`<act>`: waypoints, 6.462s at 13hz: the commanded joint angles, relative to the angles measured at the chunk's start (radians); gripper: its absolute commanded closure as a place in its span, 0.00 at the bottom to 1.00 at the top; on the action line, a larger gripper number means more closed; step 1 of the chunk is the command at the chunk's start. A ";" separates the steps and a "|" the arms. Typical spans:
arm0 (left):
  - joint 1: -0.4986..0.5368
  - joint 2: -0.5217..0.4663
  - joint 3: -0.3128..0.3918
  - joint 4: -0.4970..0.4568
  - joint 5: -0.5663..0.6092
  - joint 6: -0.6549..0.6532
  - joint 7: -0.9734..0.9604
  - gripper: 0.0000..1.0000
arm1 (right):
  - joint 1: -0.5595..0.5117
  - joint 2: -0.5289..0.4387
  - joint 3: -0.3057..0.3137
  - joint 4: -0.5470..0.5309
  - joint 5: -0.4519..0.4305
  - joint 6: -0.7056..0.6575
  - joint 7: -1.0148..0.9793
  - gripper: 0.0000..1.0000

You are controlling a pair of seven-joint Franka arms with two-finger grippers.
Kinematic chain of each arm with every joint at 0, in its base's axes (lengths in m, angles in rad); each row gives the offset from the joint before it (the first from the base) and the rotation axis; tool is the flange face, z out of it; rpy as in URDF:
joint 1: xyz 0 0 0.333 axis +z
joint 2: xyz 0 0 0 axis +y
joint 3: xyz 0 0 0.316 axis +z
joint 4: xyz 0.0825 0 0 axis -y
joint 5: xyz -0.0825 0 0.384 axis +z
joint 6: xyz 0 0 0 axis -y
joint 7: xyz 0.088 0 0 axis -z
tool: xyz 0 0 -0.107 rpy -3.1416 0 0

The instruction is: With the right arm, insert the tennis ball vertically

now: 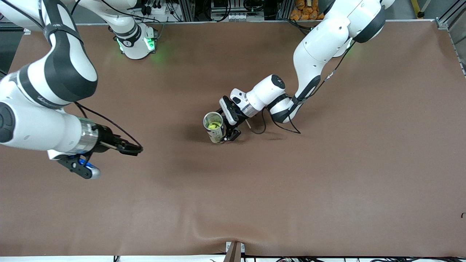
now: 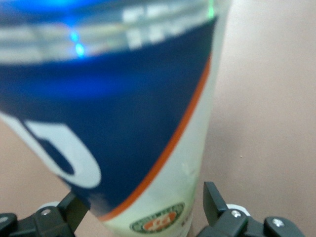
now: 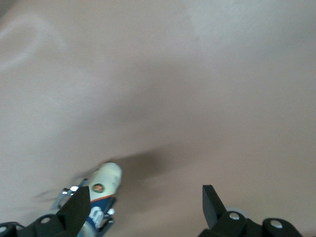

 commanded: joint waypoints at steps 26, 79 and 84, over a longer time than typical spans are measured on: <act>0.530 -0.515 -0.179 -0.335 0.014 -0.746 -0.010 0.00 | 0.058 -0.609 -0.300 -0.459 -0.024 0.019 -0.538 0.00; 0.509 -0.958 0.282 0.300 -0.420 -2.046 -0.182 0.00 | 0.038 -0.591 -0.377 -0.456 -0.004 0.052 -0.599 0.00; 0.503 -0.944 0.275 0.306 -0.386 -2.074 -0.190 0.00 | 0.036 -0.591 -0.377 -0.456 -0.002 0.052 -0.598 0.00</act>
